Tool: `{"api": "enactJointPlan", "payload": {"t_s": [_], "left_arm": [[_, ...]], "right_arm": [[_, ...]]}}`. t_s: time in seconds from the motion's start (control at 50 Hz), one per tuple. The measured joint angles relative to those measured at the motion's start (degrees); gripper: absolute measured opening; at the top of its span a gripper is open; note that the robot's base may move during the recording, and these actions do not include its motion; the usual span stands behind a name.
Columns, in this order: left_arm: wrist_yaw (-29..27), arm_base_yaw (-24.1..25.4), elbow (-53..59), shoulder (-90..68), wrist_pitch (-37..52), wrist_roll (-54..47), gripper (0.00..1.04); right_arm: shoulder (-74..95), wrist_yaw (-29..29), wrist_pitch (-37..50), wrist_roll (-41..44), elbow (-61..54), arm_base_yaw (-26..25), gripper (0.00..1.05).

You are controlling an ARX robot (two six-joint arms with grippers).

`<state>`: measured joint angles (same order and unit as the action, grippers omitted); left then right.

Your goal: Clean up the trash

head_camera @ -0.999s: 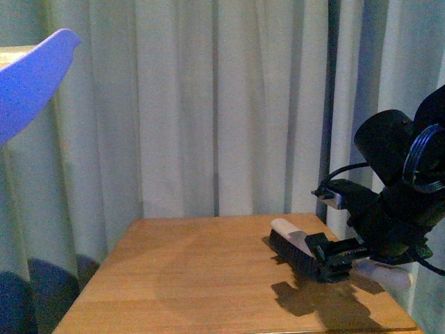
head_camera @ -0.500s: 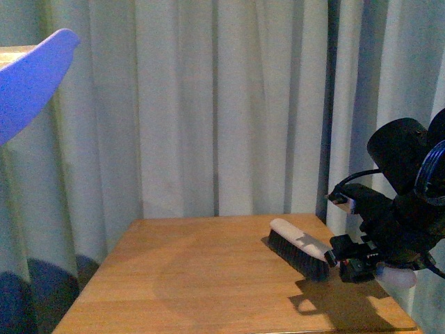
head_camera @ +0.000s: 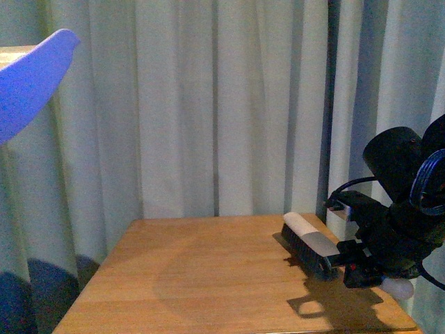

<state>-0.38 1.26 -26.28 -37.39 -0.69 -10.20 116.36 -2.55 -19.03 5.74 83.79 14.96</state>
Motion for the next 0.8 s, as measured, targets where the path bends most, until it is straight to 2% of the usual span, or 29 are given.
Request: {"api": "enactJointPlan", "payload": {"t_s": [0.22, 0.52, 0.699, 0.799], "left_arm": [[0.0, 0.0, 0.0, 0.0, 0.0, 0.0, 0.24], [0.0, 0.0, 0.0, 0.0, 0.0, 0.0, 0.24], [0.0, 0.0, 0.0, 0.0, 0.0, 0.0, 0.24], [0.0, 0.0, 0.0, 0.0, 0.0, 0.0, 0.24]], "right_arm": [[-0.6, -0.8, 2.3, 0.0, -0.7, 0.3, 0.19], [-11.8, -6.0, 7.1, -0.9, -6.6, 0.6, 0.19], [-28.7, -11.1, 11.6, -1.6, -19.3, 1.6, 0.19], [-37.2, -10.5, 16.7, -1.0, -28.6, 2.1, 0.19]]}}
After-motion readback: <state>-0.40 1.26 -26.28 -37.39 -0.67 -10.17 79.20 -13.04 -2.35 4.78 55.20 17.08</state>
